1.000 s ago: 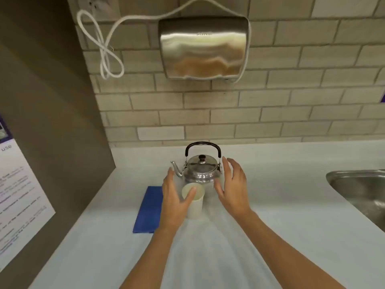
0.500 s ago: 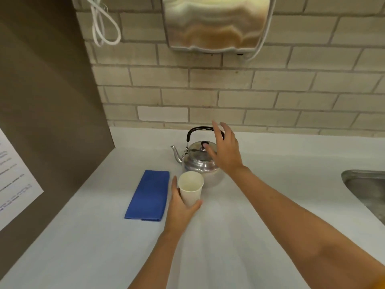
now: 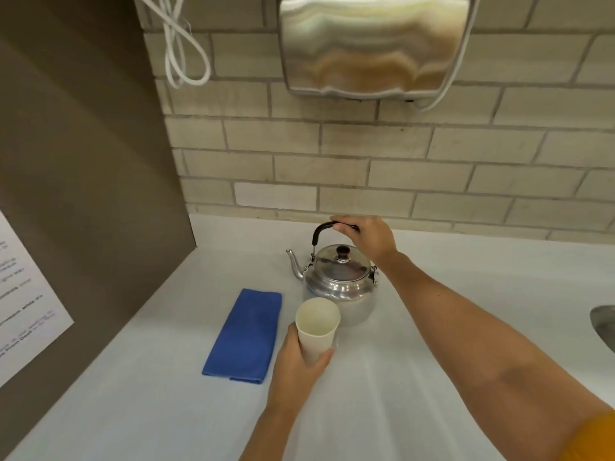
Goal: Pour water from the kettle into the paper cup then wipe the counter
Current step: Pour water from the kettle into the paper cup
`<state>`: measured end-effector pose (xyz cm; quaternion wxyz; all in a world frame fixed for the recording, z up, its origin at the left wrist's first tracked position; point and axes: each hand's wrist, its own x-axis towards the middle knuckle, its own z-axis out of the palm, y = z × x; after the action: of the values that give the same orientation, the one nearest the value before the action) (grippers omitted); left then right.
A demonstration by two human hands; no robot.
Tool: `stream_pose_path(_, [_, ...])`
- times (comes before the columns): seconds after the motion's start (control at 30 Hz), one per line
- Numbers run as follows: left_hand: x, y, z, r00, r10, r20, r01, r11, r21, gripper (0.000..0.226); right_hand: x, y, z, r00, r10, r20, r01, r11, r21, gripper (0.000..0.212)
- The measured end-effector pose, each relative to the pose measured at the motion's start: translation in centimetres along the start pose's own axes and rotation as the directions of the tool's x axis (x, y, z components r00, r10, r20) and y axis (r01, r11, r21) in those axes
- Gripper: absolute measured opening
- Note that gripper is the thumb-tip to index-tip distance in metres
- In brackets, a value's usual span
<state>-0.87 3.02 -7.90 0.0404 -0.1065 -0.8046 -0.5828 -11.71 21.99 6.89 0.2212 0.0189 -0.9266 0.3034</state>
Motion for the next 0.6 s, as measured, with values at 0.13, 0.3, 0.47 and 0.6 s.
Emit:
stream_pose_path(0.13, [0.1,-0.4,0.0,1.000,-0.001,0.003,0.001,1.000,0.016,0.065,-0.5,-0.1,0.1,0.999,0.000,-0.049,0.000,1.000,-0.001,0.024])
stream_pose_path(0.3, [0.2,-0.6,0.0,1.000,-0.003,0.006,0.003,1.000,0.024,0.066,-0.9,-0.7,-2.2,0.997,0.007,-0.080,-0.011,0.999,-0.044,0.025])
stream_pose_path(0.47, [0.1,-0.3,0.0,1.000,0.002,-0.001,-0.002,1.000,0.022,0.064,-1.6,-2.6,-6.7,0.997,-0.051,-0.062,0.045,0.995,-0.093,0.025])
stream_pose_path(0.6, [-0.1,0.0,-0.1,1.000,0.019,0.000,-0.019,0.999,0.026,0.062,-2.9,-4.4,-10.1,0.993,-0.106,-0.059,0.097,0.986,-0.137,0.025])
